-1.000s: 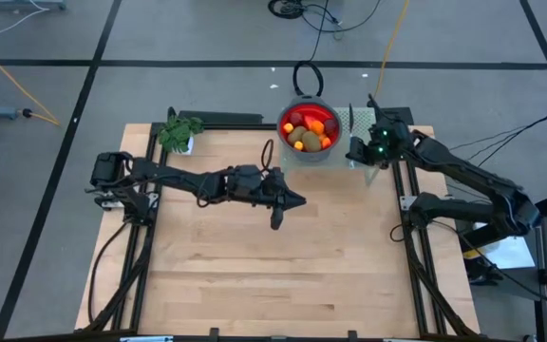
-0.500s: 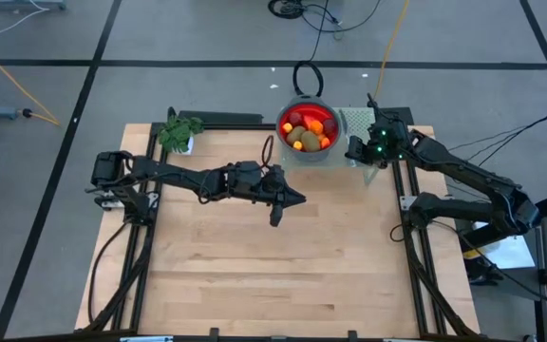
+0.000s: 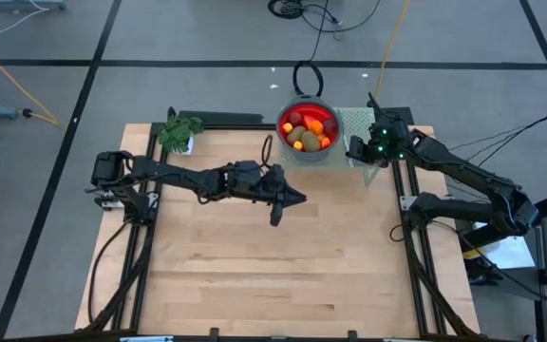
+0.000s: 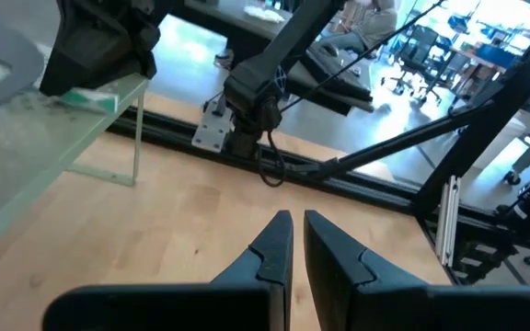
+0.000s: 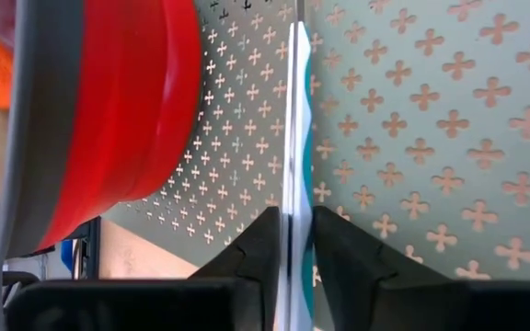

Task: Pick & Place Fruit
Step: Put the white table knife on the shelf

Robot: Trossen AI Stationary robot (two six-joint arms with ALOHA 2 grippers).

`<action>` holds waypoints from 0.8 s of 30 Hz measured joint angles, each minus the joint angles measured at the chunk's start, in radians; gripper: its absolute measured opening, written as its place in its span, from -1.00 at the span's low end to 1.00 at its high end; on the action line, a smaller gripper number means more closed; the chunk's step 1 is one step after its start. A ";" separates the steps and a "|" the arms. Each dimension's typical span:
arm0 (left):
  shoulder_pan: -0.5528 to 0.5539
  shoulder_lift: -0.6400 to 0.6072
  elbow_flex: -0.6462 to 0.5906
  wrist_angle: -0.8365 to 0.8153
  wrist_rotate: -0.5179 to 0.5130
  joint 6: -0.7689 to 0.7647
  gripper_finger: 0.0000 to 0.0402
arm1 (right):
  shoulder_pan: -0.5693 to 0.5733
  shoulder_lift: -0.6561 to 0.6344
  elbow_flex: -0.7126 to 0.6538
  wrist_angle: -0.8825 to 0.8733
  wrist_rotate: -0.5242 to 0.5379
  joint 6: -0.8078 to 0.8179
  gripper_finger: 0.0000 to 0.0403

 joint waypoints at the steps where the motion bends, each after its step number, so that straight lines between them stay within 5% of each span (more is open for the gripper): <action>1: 0.000 0.000 0.000 0.011 0.000 0.000 -0.87 | 0.000 0.000 0.000 0.001 0.000 -0.002 -0.67; 24: 0.000 0.000 0.000 0.043 -0.003 -0.005 -0.87 | 0.000 -0.005 -0.001 0.010 0.035 -0.065 -0.67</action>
